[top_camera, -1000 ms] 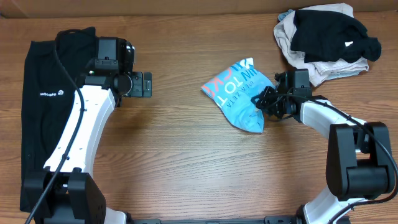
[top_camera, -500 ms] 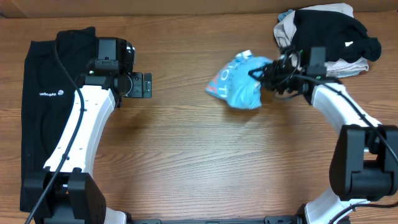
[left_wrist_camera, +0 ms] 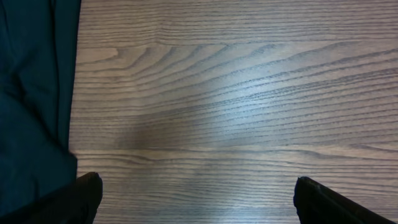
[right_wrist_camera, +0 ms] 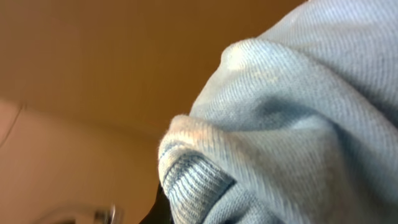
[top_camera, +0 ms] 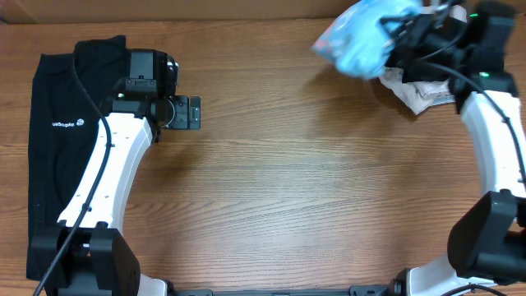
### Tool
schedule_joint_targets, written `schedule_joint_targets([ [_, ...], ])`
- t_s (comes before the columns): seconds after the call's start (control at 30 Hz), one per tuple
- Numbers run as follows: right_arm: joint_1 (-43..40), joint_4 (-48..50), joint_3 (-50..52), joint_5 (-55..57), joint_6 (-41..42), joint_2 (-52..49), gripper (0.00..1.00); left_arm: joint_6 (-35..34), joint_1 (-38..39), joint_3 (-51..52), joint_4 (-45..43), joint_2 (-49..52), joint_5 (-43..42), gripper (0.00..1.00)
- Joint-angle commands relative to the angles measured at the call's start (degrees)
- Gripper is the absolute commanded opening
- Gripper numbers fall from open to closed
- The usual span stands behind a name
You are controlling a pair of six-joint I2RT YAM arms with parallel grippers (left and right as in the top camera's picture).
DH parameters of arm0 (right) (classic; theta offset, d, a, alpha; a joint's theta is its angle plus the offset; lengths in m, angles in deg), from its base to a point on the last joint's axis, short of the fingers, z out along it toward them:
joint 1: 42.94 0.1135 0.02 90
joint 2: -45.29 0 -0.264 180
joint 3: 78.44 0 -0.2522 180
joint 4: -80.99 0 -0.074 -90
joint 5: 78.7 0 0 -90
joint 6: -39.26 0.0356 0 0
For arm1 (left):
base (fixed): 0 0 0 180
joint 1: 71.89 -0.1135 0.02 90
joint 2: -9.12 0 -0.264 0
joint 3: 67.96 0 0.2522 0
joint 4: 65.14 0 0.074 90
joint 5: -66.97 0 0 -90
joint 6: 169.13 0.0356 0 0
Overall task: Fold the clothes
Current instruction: 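Lift the bundle and carry it to the top-right clothes pile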
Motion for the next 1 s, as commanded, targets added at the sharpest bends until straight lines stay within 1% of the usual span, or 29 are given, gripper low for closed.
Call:
schedule_joint_targets([
  [0.0,-4.13,5.07,-1.84,6.47,7.61,2.32,0.04,-0.81,-0.22,-0.85,-0.07,-0.02,-0.33,1.0],
  [0.1,-6.49,9.86,-1.84,13.0,10.54,2.19,0.04,-0.81,-0.22,-0.85,-0.07,-0.02,-0.33,1.0],
  [0.23,-8.39,14.82,-1.84,18.71,13.94,0.5,0.04,-0.81,-0.22,-0.85,-0.24,-0.02,-0.28,1.0],
  [0.4,-9.92,24.28,-1.84,18.84,16.41,-5.03,0.04,-0.81,-0.22,-0.85,-0.46,-0.02,-0.28,1.0],
  [0.5,-10.73,29.05,-1.84,18.91,16.55,-10.73,0.04,-0.81,-0.22,-0.85,-0.81,-0.02,-0.31,1.0],
  [0.6,-11.61,28.98,-1.84,18.53,16.55,-15.02,0.04,-0.81,-0.22,-0.85,-0.96,-0.02,-0.31,1.0],
  [0.67,-12.22,27.78,-1.84,15.85,15.96,-17.66,0.04,-0.81,-0.22,-0.85,-1.07,-0.02,-0.31,1.0],
  [0.73,-12.72,25.2,-1.84,13.81,13.7,-19.23,0.04,-0.81,-0.22,-0.85,-1.57,0.0,-0.31,1.0],
  [0.77,-12.85,22.36,-1.81,13.94,12.28,-19.5,0.04,-0.83,-0.22,-0.85,-1.86,-0.02,-0.33,1.0],
  [0.8,-13.07,19.02,-1.81,14.62,10.14,-19.54,0.09,-0.83,-0.22,-0.85,-2.14,-0.02,-0.35,1.0],
  [0.83,-13.25,16.63,-1.81,14.75,7.87,-19.54,0.28,-0.83,-0.22,-0.85,-2.4,-0.02,-0.35,1.0],
  [0.87,-13.42,14.64,-1.81,14.58,5.88,-19.54,0.41,-0.83,-0.22,-0.85,-2.54,-0.02,-0.35,1.0],
  [0.9,-13.7,12.26,-1.81,14.47,4.42,-19.52,0.57,-0.83,-0.22,-0.85,-2.64,-0.02,-0.35,1.0],
  [0.93,-13.97,9.33,-1.81,14.51,3.85,-19.5,0.65,-0.83,-0.22,-0.85,-2.67,0.0,-0.35,1.0],
  [0.97,-14.27,6.86,-1.84,14.47,3.74,-19.47,0.71,-0.83,-0.22,-0.85,-2.67,-0.02,-0.35,1.0],
])
